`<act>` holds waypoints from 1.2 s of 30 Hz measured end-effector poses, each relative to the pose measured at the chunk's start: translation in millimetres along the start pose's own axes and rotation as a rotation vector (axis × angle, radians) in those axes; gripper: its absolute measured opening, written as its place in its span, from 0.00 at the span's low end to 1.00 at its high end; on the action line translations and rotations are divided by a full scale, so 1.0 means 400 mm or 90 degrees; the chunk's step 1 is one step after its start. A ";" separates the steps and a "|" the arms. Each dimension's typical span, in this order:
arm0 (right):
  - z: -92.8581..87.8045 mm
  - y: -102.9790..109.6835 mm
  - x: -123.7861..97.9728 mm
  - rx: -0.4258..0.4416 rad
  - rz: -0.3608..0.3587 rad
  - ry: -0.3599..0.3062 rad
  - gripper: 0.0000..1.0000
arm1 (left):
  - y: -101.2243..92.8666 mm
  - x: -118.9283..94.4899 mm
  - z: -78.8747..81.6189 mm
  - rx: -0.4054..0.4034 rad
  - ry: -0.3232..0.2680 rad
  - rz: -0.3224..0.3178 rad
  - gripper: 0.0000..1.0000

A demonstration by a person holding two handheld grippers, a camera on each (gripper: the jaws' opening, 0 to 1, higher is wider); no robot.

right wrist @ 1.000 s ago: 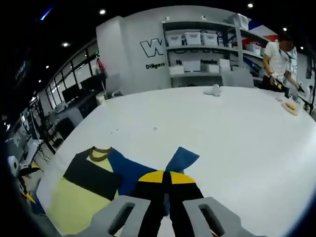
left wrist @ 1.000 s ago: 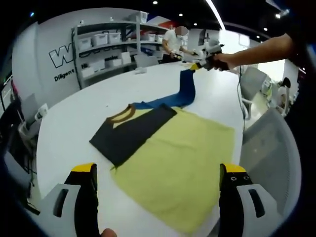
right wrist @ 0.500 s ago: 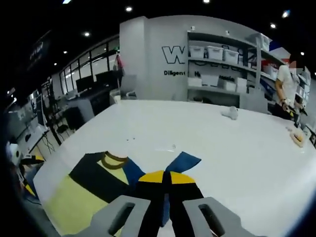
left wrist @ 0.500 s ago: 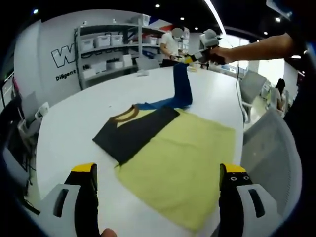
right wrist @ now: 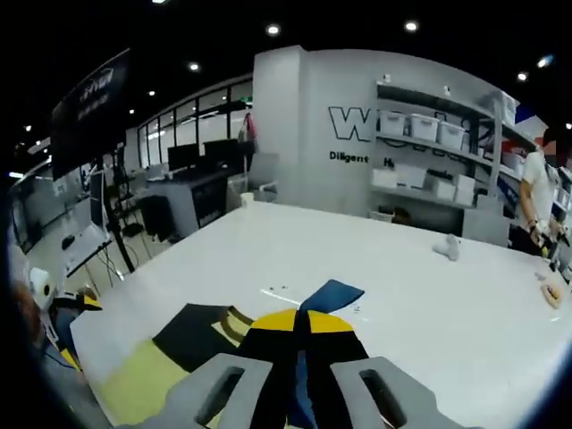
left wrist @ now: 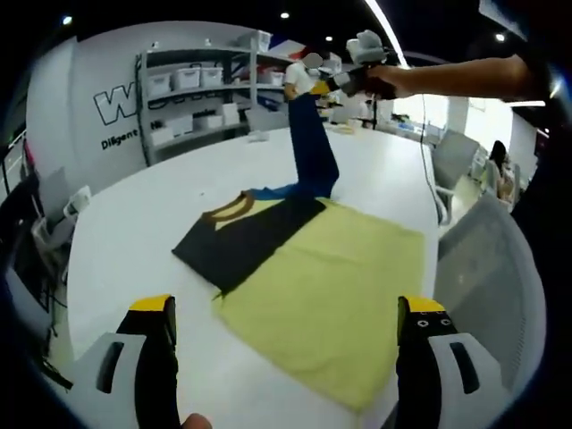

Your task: Fold the garment on the visible template until the final outline fits inside the template.

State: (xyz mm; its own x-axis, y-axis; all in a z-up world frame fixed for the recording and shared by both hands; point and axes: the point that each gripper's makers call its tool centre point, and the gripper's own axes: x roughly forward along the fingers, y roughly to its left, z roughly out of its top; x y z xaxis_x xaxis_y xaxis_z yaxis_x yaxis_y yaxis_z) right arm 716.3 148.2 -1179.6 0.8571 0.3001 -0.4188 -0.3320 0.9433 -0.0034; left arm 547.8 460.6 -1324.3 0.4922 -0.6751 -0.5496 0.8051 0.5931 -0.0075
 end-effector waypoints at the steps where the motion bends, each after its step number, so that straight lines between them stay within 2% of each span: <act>1: 0.003 0.018 0.005 0.000 0.007 -0.003 0.00 | 0.000 -0.001 -0.001 0.001 0.000 0.000 0.99; 5: 0.016 0.069 0.021 -0.007 0.027 -0.007 0.00 | 0.006 -0.016 -0.014 0.005 0.000 0.001 0.99; 10: 0.031 0.108 0.035 0.003 0.039 -0.013 0.00 | 0.018 -0.032 -0.042 0.009 0.007 0.004 0.99; 16: 0.020 0.147 0.052 0.019 0.049 -0.003 0.00 | 0.028 -0.046 -0.066 -0.004 0.004 0.007 0.99; 24: 0.019 0.212 0.079 0.023 0.065 0.001 0.00 | 0.032 -0.064 -0.081 0.006 0.006 0.007 0.99; 31: -0.002 0.272 0.111 0.022 0.087 0.014 0.00 | 0.047 -0.079 -0.097 0.000 0.004 0.013 0.99; 36: -0.034 0.308 0.144 0.016 0.098 0.029 0.00 | 0.066 -0.090 -0.104 -0.015 -0.003 0.024 0.99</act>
State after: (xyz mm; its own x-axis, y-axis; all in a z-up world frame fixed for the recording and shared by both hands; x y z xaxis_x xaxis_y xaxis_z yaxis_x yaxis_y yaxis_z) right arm 719.5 279.8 -1216.3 0.7778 0.4347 -0.4540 -0.4471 0.8903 0.0865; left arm 537.5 518.8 -1339.3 0.5239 -0.6534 -0.5465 0.7774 0.6289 -0.0066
